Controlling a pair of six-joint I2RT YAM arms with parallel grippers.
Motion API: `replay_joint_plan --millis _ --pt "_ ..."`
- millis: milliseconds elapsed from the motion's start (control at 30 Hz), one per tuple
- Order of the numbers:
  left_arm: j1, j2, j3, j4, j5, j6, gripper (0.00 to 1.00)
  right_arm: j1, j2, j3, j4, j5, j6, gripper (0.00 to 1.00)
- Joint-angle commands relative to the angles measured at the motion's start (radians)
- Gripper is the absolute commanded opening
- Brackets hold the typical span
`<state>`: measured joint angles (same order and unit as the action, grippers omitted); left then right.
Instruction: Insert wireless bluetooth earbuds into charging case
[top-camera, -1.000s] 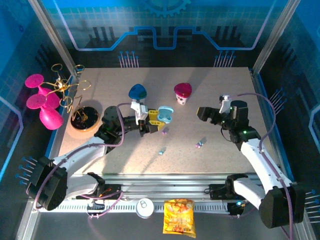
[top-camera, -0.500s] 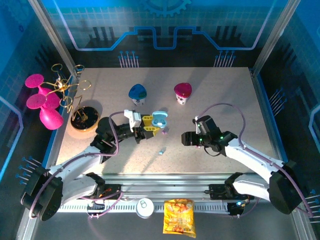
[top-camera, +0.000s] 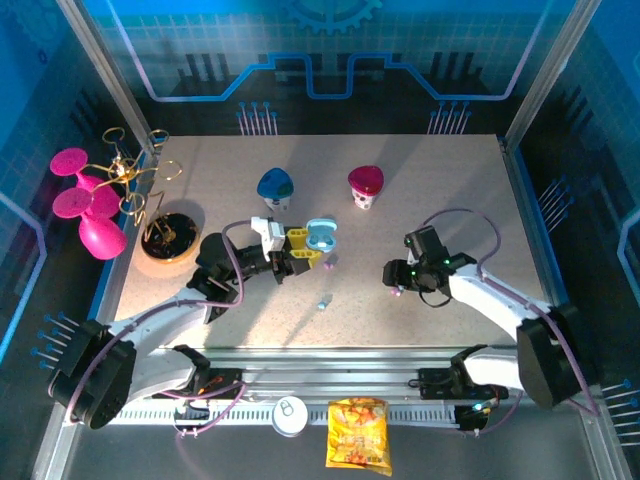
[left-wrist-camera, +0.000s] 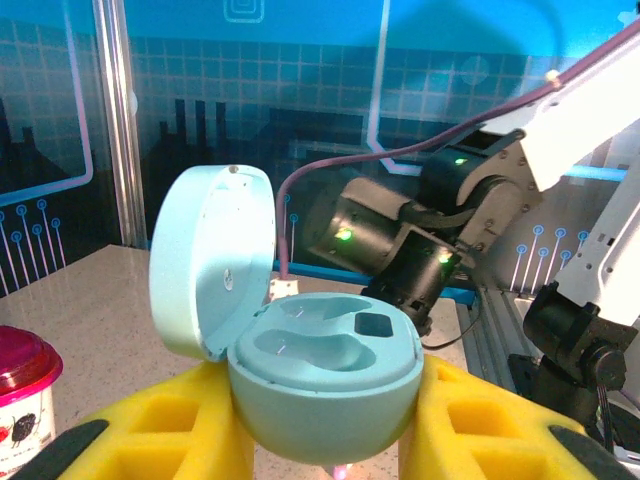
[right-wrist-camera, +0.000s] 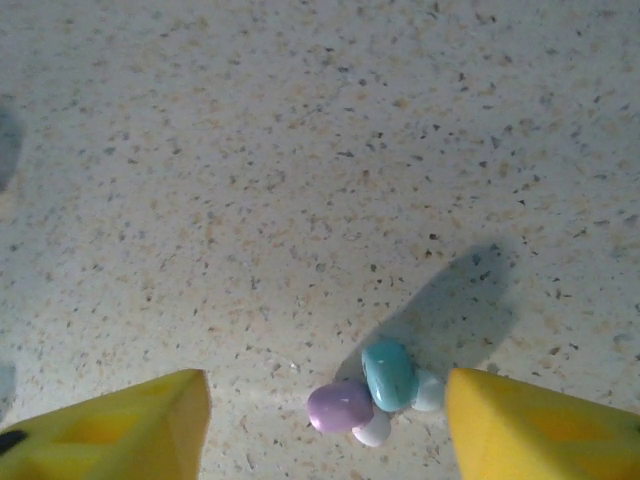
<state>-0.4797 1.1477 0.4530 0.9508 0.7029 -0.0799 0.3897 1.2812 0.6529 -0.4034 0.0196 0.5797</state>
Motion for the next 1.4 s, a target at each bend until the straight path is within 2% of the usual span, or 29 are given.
replay_joint_plan --millis 0,100,300,400,733,967,1067,1367 --pt "0.007 0.007 0.006 0.042 -0.008 0.007 0.25 -0.002 0.057 0.083 -0.099 0.034 -0.057 0.53" --pt "0.007 0.005 0.004 0.035 -0.008 0.009 0.25 0.009 0.109 0.130 -0.167 0.095 -0.076 0.44" --pt "0.008 0.019 0.009 0.026 -0.005 0.023 0.25 0.068 0.229 0.220 -0.290 0.238 -0.090 0.36" --pt "0.008 0.032 0.009 0.039 0.001 0.016 0.25 0.092 0.281 0.261 -0.320 0.268 -0.085 0.33" --pt "0.008 0.063 0.013 0.058 0.015 0.012 0.25 0.121 0.360 0.278 -0.309 0.249 -0.082 0.22" --pt "0.008 0.064 0.005 0.071 0.015 0.006 0.25 0.121 0.370 0.283 -0.308 0.225 -0.094 0.21" --pt "0.007 0.064 0.004 0.074 0.015 0.006 0.25 0.121 0.374 0.281 -0.304 0.219 -0.096 0.15" --pt "0.007 0.064 -0.009 0.091 0.004 -0.006 0.25 0.111 0.284 0.265 -0.270 0.187 -0.113 0.12"
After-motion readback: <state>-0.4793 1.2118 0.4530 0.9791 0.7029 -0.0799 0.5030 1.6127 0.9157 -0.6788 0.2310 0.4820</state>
